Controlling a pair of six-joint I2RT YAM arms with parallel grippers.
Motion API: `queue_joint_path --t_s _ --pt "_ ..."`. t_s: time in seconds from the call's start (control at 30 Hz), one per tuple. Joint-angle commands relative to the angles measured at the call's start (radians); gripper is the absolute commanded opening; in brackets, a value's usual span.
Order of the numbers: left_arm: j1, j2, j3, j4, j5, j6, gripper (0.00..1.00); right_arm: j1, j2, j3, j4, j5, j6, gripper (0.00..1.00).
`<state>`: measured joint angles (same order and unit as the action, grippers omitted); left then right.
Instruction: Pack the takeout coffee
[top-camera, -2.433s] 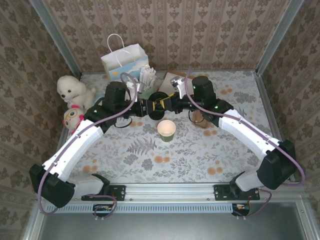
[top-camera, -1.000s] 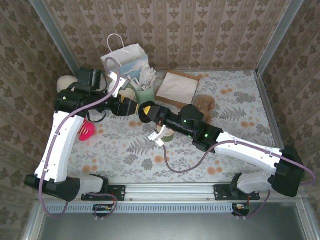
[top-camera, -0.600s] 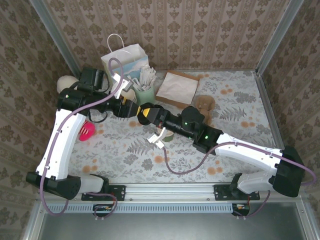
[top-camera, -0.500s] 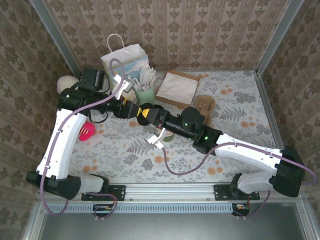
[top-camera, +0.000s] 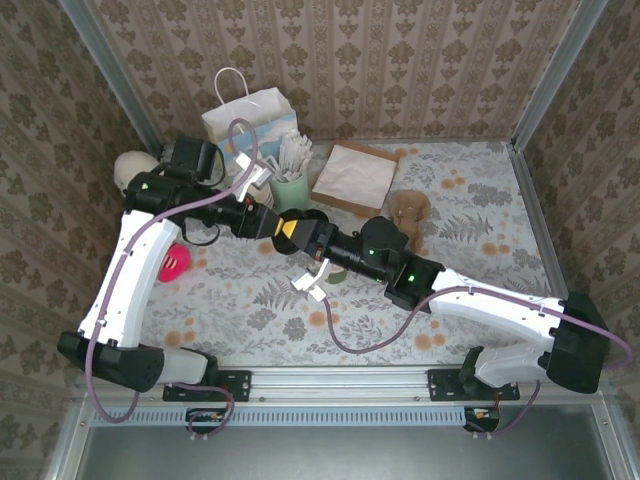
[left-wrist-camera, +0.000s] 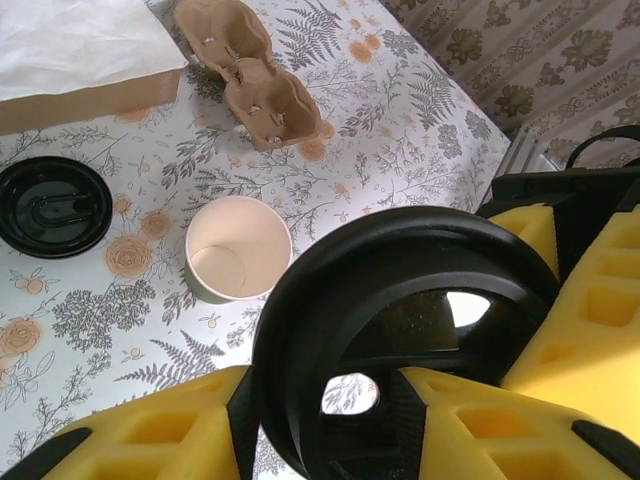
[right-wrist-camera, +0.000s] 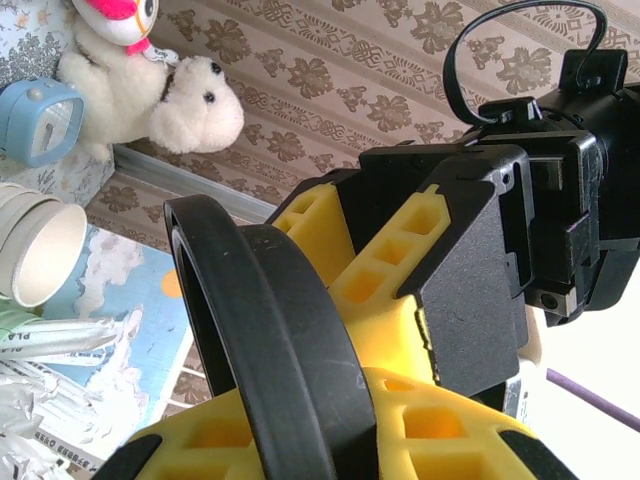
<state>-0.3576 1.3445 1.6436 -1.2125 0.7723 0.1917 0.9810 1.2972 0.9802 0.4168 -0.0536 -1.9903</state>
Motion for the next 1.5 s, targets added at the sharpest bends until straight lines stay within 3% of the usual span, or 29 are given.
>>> queue_joint_path --t_s 0.0,0.5,0.6,0.67,0.7,0.77,0.83,0.97,1.1,1.2,1.27,1.4,1.47 --pt "0.0 0.001 -0.026 -0.033 0.046 0.064 0.41 0.021 -0.006 0.017 0.059 -0.03 0.005 0.05" --pt "0.008 -0.041 -0.084 0.008 0.059 0.11 0.12 0.041 0.005 0.04 0.035 -0.025 -0.004 0.09" --pt "0.008 -0.066 -0.112 0.065 0.067 0.1 0.0 0.05 0.016 0.054 0.018 -0.017 0.012 0.16" --pt "0.007 -0.073 -0.11 0.073 0.075 0.099 0.0 0.06 0.022 0.091 -0.049 0.016 0.07 0.29" --pt "0.007 -0.08 -0.112 0.071 0.072 0.107 0.0 0.063 0.021 0.115 -0.118 0.042 0.111 0.42" --pt "0.008 -0.107 -0.131 0.105 0.022 0.088 0.0 0.065 0.025 0.15 -0.22 0.07 0.209 0.82" --pt "0.007 -0.139 -0.157 0.163 -0.044 0.029 0.0 0.077 0.05 0.181 -0.27 0.117 0.353 0.98" --pt "0.008 -0.232 -0.247 0.299 -0.109 -0.078 0.0 0.107 0.107 0.218 -0.39 0.243 0.612 1.0" --pt "0.015 -0.316 -0.327 0.398 -0.273 -0.176 0.0 0.107 0.118 0.33 -0.713 0.209 0.952 1.0" --pt "0.014 -0.331 -0.343 0.422 -0.312 -0.239 0.0 0.09 0.109 0.369 -0.807 0.168 1.154 1.0" --pt "-0.01 -0.333 -0.345 0.423 -0.319 -0.272 0.0 0.077 0.074 0.34 -0.75 0.155 1.276 1.0" --pt "-0.054 -0.349 -0.354 0.421 -0.467 -0.36 0.0 0.042 0.008 0.255 -0.52 0.108 1.581 1.0" --pt "-0.055 -0.341 -0.353 0.424 -0.504 -0.432 0.0 0.026 0.005 0.242 -0.405 0.151 1.788 1.0"
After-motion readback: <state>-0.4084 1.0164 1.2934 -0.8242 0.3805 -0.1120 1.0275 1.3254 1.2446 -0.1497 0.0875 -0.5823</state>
